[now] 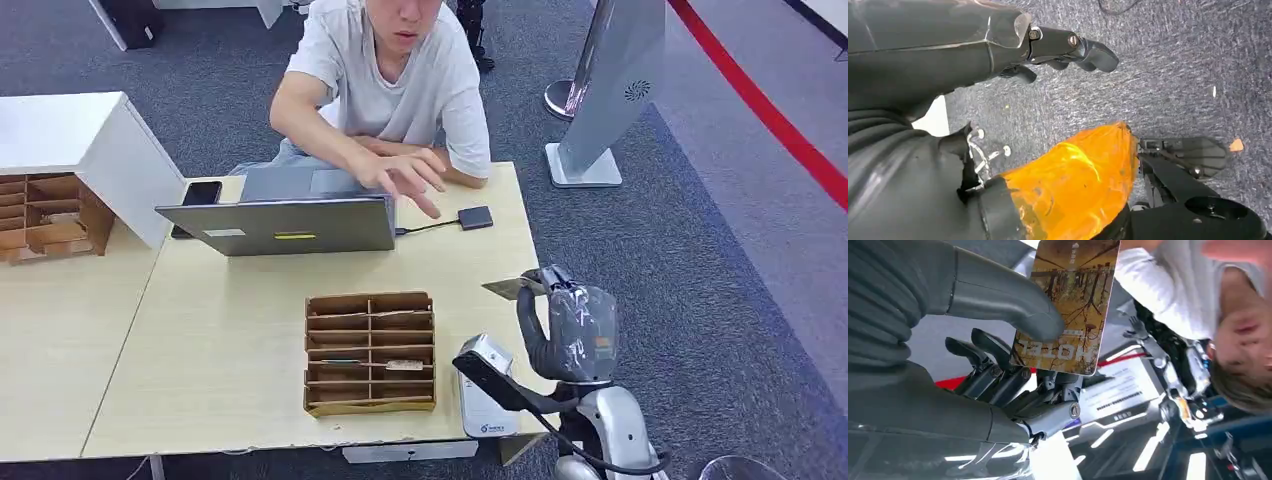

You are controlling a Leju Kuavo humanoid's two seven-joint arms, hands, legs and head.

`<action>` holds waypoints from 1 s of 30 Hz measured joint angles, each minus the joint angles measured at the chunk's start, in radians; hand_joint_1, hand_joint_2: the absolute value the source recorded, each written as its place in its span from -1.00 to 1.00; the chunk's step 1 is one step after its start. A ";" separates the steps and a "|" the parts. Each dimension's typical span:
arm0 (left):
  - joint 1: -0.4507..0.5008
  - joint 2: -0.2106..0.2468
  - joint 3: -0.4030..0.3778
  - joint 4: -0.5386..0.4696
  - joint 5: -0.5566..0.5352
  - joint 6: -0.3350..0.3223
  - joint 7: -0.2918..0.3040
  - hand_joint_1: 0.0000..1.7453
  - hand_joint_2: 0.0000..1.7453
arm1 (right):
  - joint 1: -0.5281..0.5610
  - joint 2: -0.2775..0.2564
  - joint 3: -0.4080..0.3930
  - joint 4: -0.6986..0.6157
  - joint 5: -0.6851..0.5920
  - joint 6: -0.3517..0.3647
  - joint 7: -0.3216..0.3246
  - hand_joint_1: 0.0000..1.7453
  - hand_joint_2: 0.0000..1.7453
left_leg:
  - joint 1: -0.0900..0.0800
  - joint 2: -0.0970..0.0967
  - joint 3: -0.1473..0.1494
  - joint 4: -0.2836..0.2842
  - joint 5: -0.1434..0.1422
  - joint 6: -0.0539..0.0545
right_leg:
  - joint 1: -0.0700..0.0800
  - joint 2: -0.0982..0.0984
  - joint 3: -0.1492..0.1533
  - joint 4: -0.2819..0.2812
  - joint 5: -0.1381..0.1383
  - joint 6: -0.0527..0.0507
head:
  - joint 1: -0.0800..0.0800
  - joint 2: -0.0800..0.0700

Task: Pass the card to the sensor for recognition and then transmit it.

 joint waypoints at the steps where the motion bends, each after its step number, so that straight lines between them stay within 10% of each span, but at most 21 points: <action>1: 0.001 0.000 0.000 -0.002 -0.001 0.000 -0.003 -1.00 -1.00 | -0.003 0.003 0.005 -0.006 0.005 -0.003 -0.003 1.00 1.00 | 0.000 0.000 0.000 0.000 0.000 0.000 | 0.000 0.000 0.000 0.000 0.000 0.000 | 0.000 0.000; 30: 0.011 0.027 -0.016 -0.022 -0.045 -0.028 0.010 -1.00 -1.00 | -0.124 0.055 0.156 -0.033 -0.096 0.072 -0.036 1.00 1.00 | 0.000 0.000 0.000 0.000 0.001 -0.001 | 0.000 0.000 0.000 0.000 0.000 0.000 | 0.000 0.000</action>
